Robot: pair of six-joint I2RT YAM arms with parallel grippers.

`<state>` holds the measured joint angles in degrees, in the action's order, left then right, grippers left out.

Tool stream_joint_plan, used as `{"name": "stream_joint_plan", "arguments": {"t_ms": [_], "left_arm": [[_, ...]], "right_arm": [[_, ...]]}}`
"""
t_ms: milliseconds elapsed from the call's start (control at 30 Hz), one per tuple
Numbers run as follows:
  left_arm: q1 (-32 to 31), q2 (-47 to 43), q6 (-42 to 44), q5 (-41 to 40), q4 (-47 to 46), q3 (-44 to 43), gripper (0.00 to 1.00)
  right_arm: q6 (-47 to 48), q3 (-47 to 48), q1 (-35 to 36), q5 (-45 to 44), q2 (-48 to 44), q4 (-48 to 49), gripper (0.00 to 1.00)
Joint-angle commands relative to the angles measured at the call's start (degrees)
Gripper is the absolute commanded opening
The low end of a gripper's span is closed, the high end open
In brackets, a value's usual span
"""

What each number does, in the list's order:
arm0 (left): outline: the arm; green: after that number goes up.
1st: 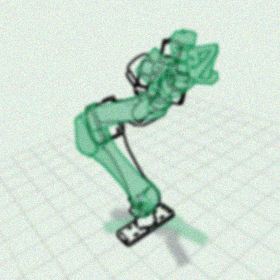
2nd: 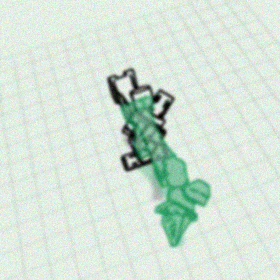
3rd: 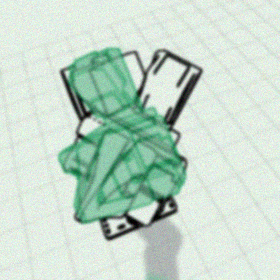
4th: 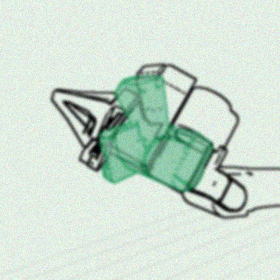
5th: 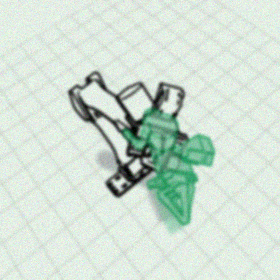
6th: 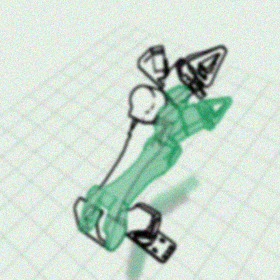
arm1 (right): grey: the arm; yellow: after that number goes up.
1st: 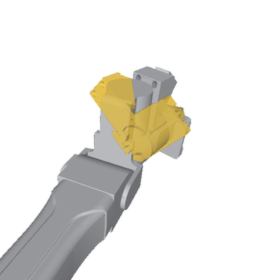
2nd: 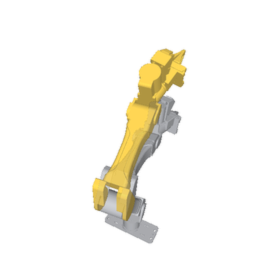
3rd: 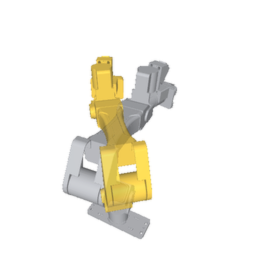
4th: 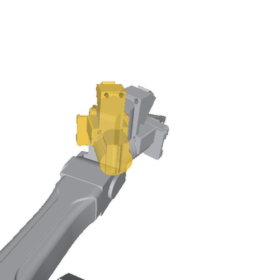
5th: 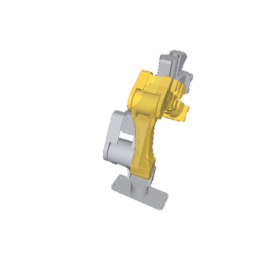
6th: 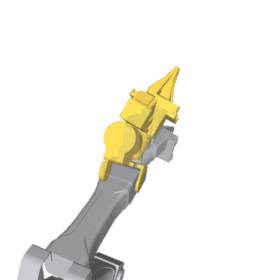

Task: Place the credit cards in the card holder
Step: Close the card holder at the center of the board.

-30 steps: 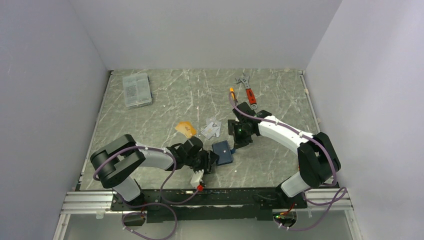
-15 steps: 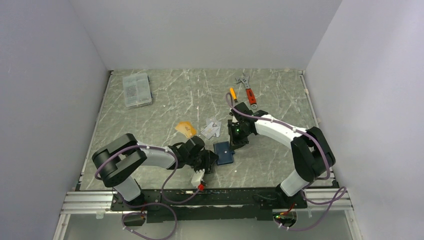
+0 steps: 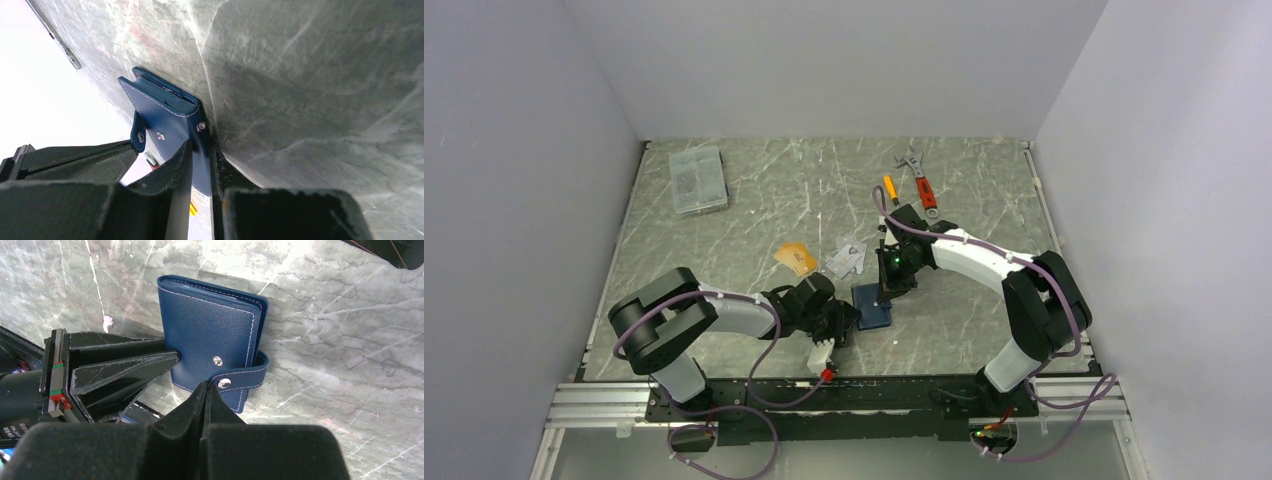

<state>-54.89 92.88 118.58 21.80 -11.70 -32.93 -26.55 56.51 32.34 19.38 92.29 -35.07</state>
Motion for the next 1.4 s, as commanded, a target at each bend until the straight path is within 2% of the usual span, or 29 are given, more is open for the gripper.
{"name": "stream_joint_plan", "arguments": {"t_ms": [0, 67, 133, 200, 267, 633, 1033, 1100, 1167, 1367], "left_arm": [[-0.5, 1.3, 12.6, -1.7, 4.0, -0.2, 0.18], [-0.6, 1.2, 12.3, -2.0, 4.1, -0.1, 0.17], [-0.8, 1.2, 11.9, -2.3, 4.2, -0.1, 0.16], [-1.0, 1.2, 11.3, -2.8, 4.0, 0.0, 0.16], [-1.1, 1.3, 10.8, -3.1, 4.0, 0.0, 0.15], [-1.5, 0.6, 9.7, -4.2, 4.4, 0.4, 0.13], [-2.4, 0.1, 9.0, -4.3, 3.7, 1.1, 0.1], [-2.5, 0.0, 8.7, -4.4, 3.6, 1.3, 0.1], [-2.6, 0.0, 8.5, -4.5, 3.5, 1.3, 0.1], [-2.8, -0.1, 8.0, -4.7, 3.8, 1.3, 0.09]], "right_arm": [[1.0, 2.8, -0.2, -1.7, -1.0, -1.1, 0.03], [1.2, 3.6, -0.2, -5.4, -2.3, -3.3, 0.22], [1.4, 4.4, -0.1, -7.9, -3.6, -4.8, 0.33], [1.8, 5.4, 0.0, -9.4, -3.8, -6.1, 0.4], [1.8, 6.3, 0.7, -10.6, -3.0, -7.2, 0.42], [1.6, 10.4, 6.5, -18.3, 3.0, -11.5, 0.31], [0.7, 12.7, 10.1, -30.0, 5.3, -15.4, 0.28], [0.5, 12.8, 10.6, -30.6, 5.7, -15.8, 0.27], [0.4, 12.5, 10.7, -30.4, 6.0, -15.5, 0.22], [0.3, 12.1, 10.9, -29.7, 5.9, -15.5, 0.21]]}}
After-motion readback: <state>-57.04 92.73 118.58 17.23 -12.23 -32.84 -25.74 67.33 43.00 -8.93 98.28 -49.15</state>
